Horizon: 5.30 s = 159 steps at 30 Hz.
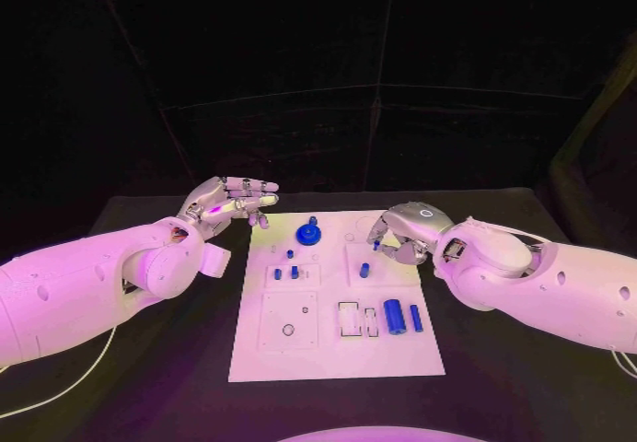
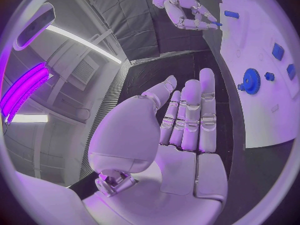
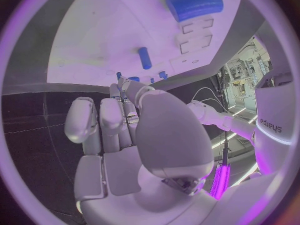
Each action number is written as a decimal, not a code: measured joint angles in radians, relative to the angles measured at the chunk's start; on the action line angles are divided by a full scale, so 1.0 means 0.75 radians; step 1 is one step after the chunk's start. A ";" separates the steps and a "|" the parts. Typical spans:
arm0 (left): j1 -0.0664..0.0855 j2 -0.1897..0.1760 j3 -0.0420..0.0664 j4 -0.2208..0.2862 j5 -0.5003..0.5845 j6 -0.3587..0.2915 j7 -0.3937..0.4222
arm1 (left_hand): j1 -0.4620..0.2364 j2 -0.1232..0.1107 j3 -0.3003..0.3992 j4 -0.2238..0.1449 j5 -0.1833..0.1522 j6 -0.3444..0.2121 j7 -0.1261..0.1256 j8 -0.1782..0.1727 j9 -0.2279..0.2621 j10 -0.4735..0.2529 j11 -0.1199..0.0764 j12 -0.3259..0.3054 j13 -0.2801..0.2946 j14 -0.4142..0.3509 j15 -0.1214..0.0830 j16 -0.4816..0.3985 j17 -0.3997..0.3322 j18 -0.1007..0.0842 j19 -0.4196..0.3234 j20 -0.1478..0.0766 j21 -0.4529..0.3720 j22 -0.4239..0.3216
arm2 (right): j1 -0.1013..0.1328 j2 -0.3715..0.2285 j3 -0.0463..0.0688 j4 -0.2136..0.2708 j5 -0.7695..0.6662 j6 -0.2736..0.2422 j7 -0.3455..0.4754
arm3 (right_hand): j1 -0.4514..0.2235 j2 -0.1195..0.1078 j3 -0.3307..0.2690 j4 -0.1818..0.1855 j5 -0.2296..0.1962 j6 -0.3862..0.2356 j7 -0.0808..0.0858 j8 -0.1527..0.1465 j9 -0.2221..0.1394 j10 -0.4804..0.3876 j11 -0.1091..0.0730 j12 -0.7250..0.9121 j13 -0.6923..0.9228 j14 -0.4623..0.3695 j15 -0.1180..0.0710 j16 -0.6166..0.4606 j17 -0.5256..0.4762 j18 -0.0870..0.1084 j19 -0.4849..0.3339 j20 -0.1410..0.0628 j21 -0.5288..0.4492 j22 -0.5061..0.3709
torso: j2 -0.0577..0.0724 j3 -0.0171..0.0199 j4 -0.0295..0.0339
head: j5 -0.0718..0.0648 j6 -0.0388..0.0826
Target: Assemble the parts on the task board
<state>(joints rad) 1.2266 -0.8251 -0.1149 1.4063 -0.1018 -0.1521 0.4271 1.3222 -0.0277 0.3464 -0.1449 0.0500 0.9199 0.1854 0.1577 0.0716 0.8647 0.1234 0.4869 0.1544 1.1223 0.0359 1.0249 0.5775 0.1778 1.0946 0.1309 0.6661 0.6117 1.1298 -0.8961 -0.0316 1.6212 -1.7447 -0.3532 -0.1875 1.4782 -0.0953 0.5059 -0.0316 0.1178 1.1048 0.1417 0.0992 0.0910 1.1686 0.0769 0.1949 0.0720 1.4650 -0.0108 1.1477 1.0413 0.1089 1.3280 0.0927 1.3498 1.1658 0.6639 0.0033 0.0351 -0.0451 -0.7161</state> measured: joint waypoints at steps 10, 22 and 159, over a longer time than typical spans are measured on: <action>0.000 0.008 0.000 0.000 0.000 0.000 0.001 | 0.000 0.000 -0.004 0.004 0.000 -0.005 0.005 0.000 0.000 0.000 0.000 0.006 0.002 0.000 0.000 0.000 -0.001 0.000 0.000 0.000 0.000 -0.002 | 0.001 0.050 0.002 0.129 0.061 -0.046 0.008 | -0.003 -0.003 0.006 -0.006 -0.002 0.000 0.000 0.000 0.000 0.000 0.000 -0.005 0.001 0.000 0.000 0.006 0.005 -0.012 0.000 0.000 0.000 0.005 | 0.000 -0.0017 0.0045 | 0.030 -0.004; 0.000 0.020 0.000 -0.002 0.001 0.000 0.001 | 0.000 0.000 -0.004 0.004 0.000 -0.005 0.005 0.000 0.000 0.000 0.000 0.006 0.002 0.000 0.000 0.000 -0.001 0.000 0.000 0.000 0.000 -0.001 | -0.043 0.197 -0.001 0.093 0.084 -0.015 0.028 | -0.008 -0.008 0.010 -0.010 -0.003 -0.005 0.005 -0.005 -0.001 0.000 0.000 -0.005 0.001 0.000 0.000 0.006 0.005 -0.012 0.000 0.000 0.005 0.007 | 0.001 -0.0046 0.0049 | 0.079 -0.033; 0.001 0.049 -0.001 -0.026 0.002 0.015 -0.002 | 0.000 0.000 -0.011 -0.004 0.000 -0.005 0.005 0.002 0.001 -0.019 0.000 0.017 0.004 0.000 0.000 0.000 -0.009 0.000 0.000 0.000 -0.009 -0.007 | -0.031 0.032 -0.006 0.044 0.093 0.165 0.020 | -0.113 -0.035 -0.286 0.020 0.026 -0.228 0.042 -0.044 -0.027 -0.319 0.047 0.048 -0.009 -0.045 0.045 -0.273 -0.395 0.042 -0.163 0.048 -0.223 -0.329 | -0.006 -0.0052 -0.0043 | 0.075 -0.015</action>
<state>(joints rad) 1.2270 -0.7885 -0.1152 1.3871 -0.1006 -0.1411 0.4256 1.3223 -0.0278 0.3379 -0.1477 0.0500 0.9164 0.1889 0.1589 0.0721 0.8504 0.1232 0.4995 0.1576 1.1223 0.0358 1.0250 0.5708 0.1777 1.0946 0.1309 0.6591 0.6068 1.1062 -0.8719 -0.0358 1.6544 -1.6748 -0.2293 -0.1727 1.3933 -0.1219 0.2916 -0.0168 0.1372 0.9340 0.1734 0.0661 0.0711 0.9291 0.1126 0.2309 0.0653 1.4311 0.0232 0.9426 0.7451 0.1403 1.2061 0.1284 1.1826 0.9189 0.6597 -0.0007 0.0318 0.0112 -0.7276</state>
